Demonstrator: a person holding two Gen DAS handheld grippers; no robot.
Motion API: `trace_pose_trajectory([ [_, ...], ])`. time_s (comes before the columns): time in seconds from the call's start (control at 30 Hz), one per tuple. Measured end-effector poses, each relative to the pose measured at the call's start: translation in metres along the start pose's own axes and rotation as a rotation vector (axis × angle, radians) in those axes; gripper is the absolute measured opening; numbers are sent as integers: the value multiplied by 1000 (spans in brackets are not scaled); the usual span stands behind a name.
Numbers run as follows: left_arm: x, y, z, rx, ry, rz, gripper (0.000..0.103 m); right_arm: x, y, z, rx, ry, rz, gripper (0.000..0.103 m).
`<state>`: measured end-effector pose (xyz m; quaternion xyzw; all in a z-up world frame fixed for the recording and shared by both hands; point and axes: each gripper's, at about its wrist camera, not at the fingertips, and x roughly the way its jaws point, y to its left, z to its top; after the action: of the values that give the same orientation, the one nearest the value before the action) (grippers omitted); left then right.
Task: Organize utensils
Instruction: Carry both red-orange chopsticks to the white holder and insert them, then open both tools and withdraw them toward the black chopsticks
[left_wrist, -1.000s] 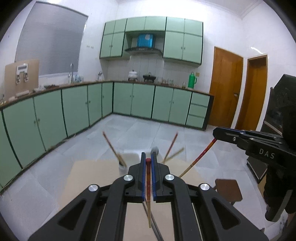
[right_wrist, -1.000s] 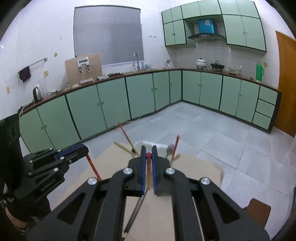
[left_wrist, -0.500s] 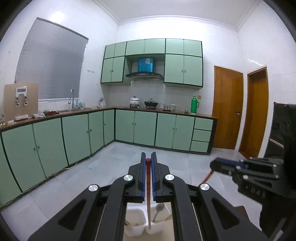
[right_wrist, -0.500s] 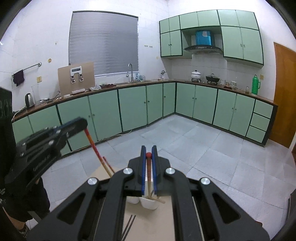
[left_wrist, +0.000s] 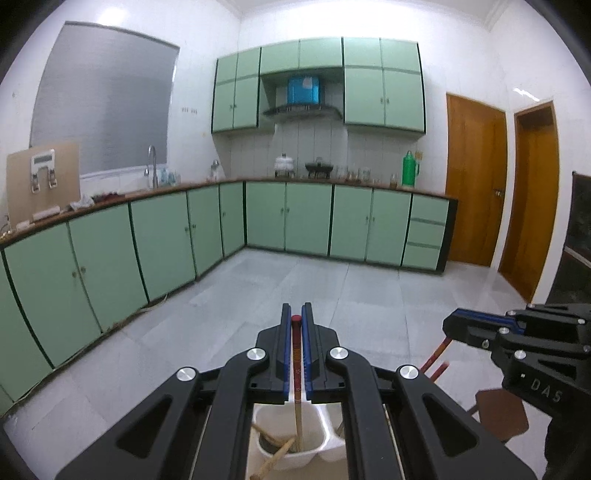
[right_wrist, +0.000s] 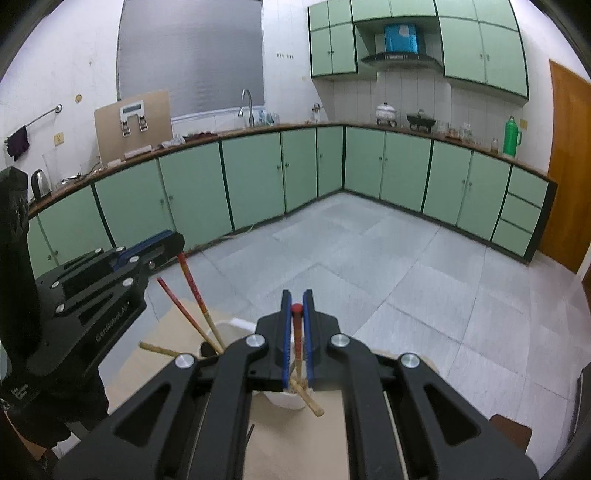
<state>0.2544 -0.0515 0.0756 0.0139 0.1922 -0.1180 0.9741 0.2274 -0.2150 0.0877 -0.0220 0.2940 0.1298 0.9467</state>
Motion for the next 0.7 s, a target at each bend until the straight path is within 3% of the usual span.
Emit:
trace_pose_trajectory([
  [0.27, 14, 4, -27, 0, 93, 8, 7, 22, 2, -24, 14, 59, 0, 7],
  [0.37, 10, 5, -28, 1, 103, 7, 11, 17, 2, -27, 16, 52, -13, 14],
  [0.57, -25, 10, -29, 0, 59, 8, 35, -23, -2, -36, 33, -37, -56, 41],
  [0.7, -63, 13, -44, -16, 24, 14, 54, -53, -5, -60, 22, -91, -97, 75],
])
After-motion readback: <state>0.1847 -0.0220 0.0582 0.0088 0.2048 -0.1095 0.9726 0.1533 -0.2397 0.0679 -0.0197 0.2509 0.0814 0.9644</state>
